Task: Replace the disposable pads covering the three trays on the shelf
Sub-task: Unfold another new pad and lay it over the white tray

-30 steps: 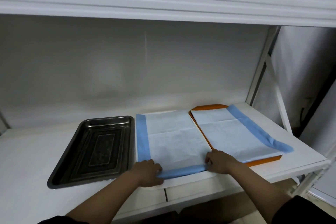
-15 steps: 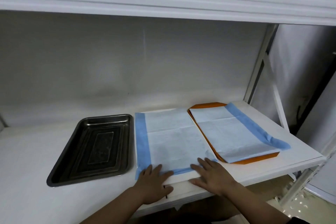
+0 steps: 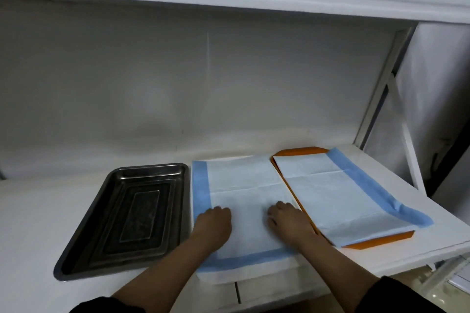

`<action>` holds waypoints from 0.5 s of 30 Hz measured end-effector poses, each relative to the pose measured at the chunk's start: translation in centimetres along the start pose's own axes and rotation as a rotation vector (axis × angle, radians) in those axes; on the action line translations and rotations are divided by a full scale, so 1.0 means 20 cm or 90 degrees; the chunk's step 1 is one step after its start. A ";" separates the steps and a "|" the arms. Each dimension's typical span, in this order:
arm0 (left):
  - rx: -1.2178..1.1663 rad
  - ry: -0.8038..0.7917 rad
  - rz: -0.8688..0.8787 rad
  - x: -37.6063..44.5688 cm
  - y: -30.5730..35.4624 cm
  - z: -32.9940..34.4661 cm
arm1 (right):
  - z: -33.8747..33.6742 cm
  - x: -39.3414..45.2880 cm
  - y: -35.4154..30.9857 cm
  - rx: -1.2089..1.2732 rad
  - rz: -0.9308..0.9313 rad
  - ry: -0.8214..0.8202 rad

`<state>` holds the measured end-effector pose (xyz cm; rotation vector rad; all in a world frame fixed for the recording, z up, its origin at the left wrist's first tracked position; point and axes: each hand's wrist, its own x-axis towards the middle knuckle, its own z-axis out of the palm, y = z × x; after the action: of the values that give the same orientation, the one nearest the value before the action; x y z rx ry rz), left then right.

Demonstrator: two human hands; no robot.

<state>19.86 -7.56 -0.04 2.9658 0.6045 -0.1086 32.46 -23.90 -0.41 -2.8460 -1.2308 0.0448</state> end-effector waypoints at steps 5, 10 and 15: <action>-0.022 -0.027 -0.002 0.26 0.01 0.16 | 0.18 0.27 -0.09 0.093 -0.072 -0.017; -0.034 0.070 0.038 0.42 0.00 0.28 | 0.28 0.45 -0.03 0.092 -0.089 -0.027; -0.040 -0.015 -0.063 0.42 -0.06 0.33 | 0.34 0.50 0.10 0.089 -0.016 -0.001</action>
<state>26.80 -4.10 -7.39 2.8691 0.7377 -0.1311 40.54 -17.77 -7.46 -2.7115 -1.2121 0.1279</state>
